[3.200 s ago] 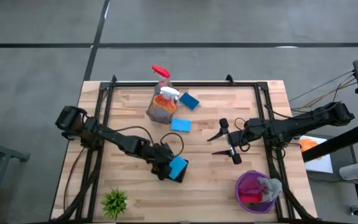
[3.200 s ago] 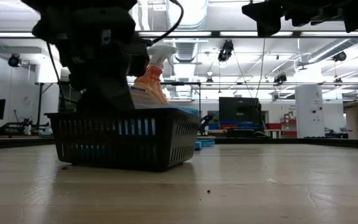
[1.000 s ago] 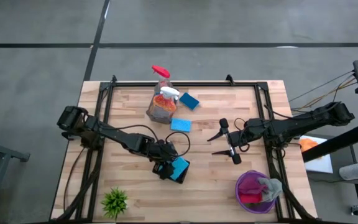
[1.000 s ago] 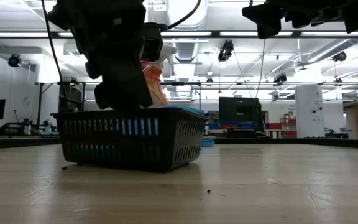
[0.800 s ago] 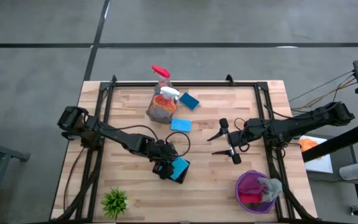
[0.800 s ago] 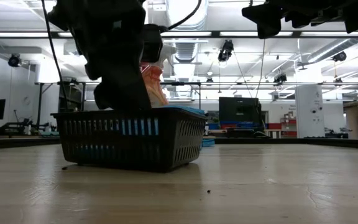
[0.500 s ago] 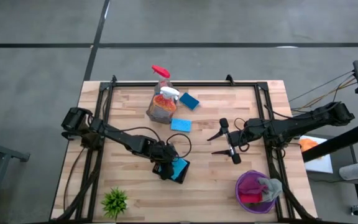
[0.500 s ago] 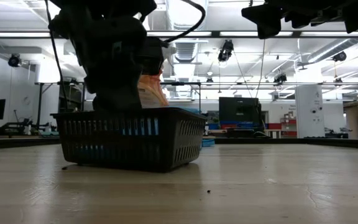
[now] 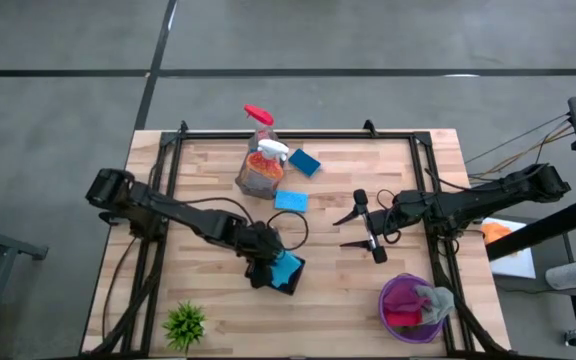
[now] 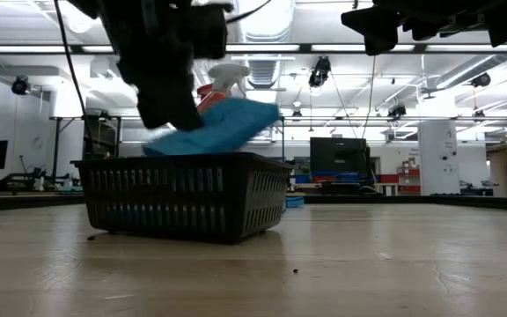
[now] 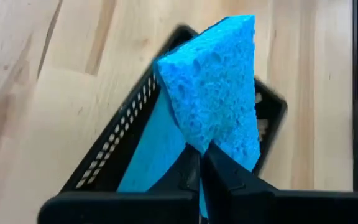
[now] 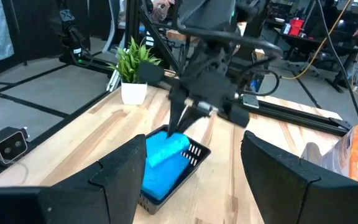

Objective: Pick & Place Kitchen Items
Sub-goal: Put the blue sponge into the black bin

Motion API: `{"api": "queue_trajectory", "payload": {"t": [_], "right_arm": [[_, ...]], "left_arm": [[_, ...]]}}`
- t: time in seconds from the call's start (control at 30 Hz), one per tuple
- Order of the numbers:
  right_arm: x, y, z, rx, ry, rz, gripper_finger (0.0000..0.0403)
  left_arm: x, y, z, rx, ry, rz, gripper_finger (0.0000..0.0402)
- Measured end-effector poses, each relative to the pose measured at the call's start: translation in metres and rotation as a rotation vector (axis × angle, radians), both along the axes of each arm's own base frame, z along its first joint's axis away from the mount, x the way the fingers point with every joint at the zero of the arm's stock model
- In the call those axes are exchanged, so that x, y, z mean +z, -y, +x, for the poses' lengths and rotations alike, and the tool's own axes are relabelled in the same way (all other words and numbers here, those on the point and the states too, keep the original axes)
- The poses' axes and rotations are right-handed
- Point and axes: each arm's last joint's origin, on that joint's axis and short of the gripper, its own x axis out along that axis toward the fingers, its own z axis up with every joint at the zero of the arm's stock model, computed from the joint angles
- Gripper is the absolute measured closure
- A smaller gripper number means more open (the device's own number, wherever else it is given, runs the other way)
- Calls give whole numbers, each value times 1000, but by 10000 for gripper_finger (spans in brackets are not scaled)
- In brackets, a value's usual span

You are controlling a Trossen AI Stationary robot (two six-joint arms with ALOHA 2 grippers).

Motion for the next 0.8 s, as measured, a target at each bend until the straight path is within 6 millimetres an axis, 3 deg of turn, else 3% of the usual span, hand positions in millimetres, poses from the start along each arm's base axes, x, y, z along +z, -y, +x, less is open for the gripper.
{"api": "queue_trajectory", "payload": {"t": [0.2,0.43,0.67,0.8], "right_arm": [[0,0,0,1,1,-5,149],[0,0,0,-8,0,-8,149],[0,1,0,-29,-2,-21,149],[0,1,0,-33,-1,-25,149]], "left_arm": [[25,0,-3,-220,-92,126,400],[43,-4,7,-428,-30,240,401],[37,-11,11,-534,-39,307,401],[23,-11,16,-582,-94,317,401]]}}
